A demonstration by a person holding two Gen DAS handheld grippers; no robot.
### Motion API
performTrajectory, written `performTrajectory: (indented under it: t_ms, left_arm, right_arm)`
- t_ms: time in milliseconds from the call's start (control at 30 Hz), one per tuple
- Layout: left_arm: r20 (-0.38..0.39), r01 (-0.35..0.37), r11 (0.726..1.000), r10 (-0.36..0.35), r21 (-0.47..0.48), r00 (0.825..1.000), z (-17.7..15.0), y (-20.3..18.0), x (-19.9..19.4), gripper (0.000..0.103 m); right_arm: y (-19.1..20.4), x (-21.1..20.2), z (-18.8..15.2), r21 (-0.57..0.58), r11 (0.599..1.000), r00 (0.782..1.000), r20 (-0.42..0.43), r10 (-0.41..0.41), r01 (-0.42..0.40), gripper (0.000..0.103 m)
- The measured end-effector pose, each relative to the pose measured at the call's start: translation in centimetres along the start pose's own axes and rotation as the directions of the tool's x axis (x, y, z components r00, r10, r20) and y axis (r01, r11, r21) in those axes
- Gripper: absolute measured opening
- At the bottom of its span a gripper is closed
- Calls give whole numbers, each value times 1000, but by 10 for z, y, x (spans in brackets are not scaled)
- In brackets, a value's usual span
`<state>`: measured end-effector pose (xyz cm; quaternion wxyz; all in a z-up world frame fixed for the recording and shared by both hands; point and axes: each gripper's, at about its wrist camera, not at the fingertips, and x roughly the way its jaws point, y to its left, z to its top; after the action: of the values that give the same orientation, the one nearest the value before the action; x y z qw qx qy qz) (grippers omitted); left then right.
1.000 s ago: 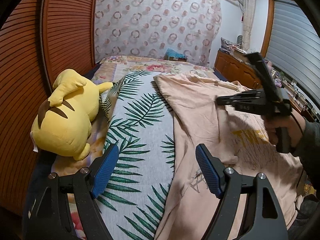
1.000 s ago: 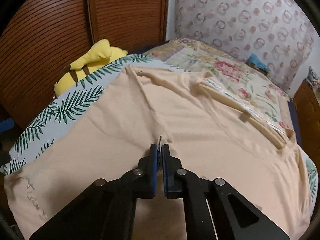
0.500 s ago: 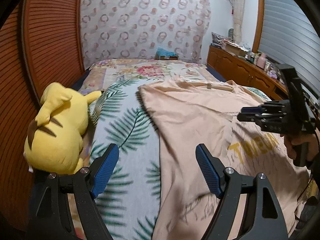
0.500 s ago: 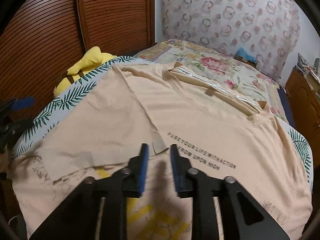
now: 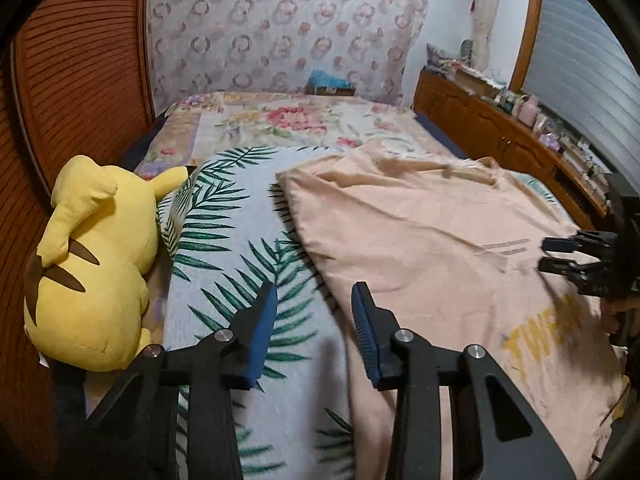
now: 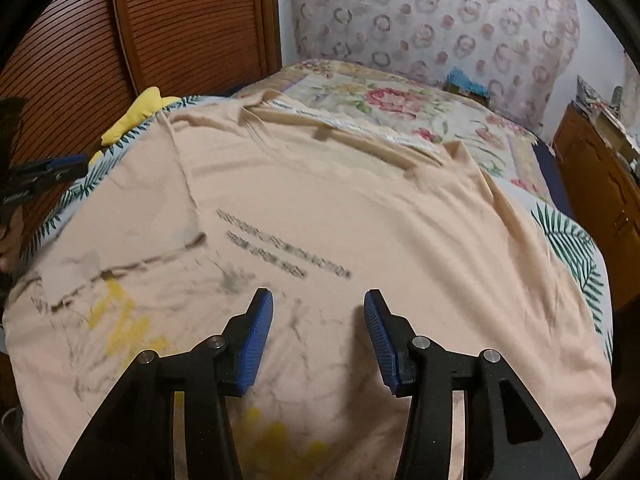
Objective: Fold small clothes
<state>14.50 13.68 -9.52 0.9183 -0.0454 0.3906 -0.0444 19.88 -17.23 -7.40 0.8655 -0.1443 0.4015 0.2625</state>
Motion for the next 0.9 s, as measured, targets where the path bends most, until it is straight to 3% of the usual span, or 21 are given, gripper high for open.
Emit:
performTrajectory:
  t_ms: [367, 733, 767, 800, 833, 900]
  left_arm:
    - [-53, -7, 1000, 6, -8, 999, 28, 11, 38, 38]
    - [-80, 15, 999, -18, -35, 997, 60, 16, 76, 38]
    - [-80, 30, 999, -33, -35, 996, 61, 16, 77, 33]
    - [-83, 50, 998, -53, -33, 995, 62, 16, 79, 14]
    - [-93, 64, 997, -67, -35, 993, 62, 16, 80, 6]
    - [-91, 55, 998, -57, -23, 994, 65, 15, 79, 4]
  right_arm:
    - [-1, 0, -10, -17, 1000, 998, 61, 2, -1, 52]
    - [-4, 3, -15, -16, 1000, 998, 62, 5, -4, 54]
    - [-4, 3, -15, -16, 1000, 998, 62, 5, -4, 54]
    - [-4, 3, -15, -17, 1000, 998, 62, 4, -3, 54]
    - [-3, 3, -14, -17, 1000, 998, 62, 4, -3, 54]
    - [-3, 3, -15, -17, 1000, 998, 62, 5, -4, 54]
